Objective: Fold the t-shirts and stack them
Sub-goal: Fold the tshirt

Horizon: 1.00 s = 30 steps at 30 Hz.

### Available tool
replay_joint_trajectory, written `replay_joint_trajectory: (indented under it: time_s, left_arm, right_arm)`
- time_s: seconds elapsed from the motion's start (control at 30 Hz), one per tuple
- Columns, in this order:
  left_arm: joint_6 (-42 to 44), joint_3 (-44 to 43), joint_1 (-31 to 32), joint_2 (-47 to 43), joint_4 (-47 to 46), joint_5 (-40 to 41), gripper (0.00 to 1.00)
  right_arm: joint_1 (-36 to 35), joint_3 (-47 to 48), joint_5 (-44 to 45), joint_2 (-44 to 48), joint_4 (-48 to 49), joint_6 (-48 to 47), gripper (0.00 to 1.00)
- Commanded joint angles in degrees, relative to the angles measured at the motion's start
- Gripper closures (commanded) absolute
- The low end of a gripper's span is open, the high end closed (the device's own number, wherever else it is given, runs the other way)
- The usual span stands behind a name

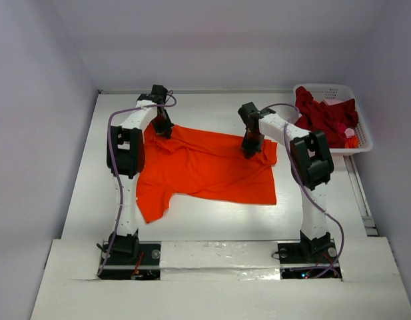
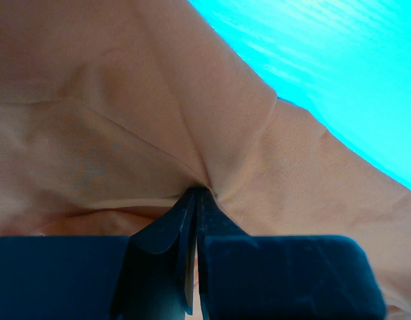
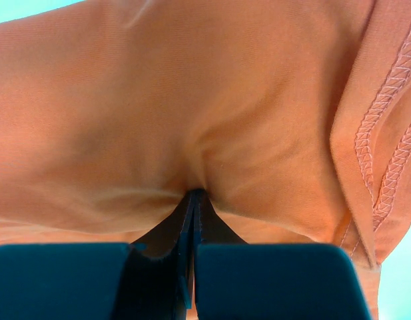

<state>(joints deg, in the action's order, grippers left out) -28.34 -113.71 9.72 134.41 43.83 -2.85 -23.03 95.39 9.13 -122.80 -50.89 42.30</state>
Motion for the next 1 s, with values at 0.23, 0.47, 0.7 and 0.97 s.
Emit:
replay_joint_trajectory:
  time_s: [0.23,0.47,0.7,0.97]
  left_arm:
    - [0.8,0.4,-0.2,2.5,0.3,0.0,1.0]
    - [0.9,-1.9,-0.2,4.4,0.6,-1.3,1.0]
    - [0.9,-3.8,2.1,5.9,1.2,-1.9,1.0]
    - [0.5,-6.6,5.5,7.9,2.1,-2.5,1.0]
  right_arm:
    - [2.4,-2.4,0.7,-3.9,-2.3,0.2,1.0]
    - [3.6,-1.7,0.5,-4.2,-2.5,0.3,1.0]
    - [4.7,-1.4,0.6,-3.8,-2.6,0.2,1.0]
    - [5.2,-0.7,0.9,-3.9,-3.1,0.0,1.0]
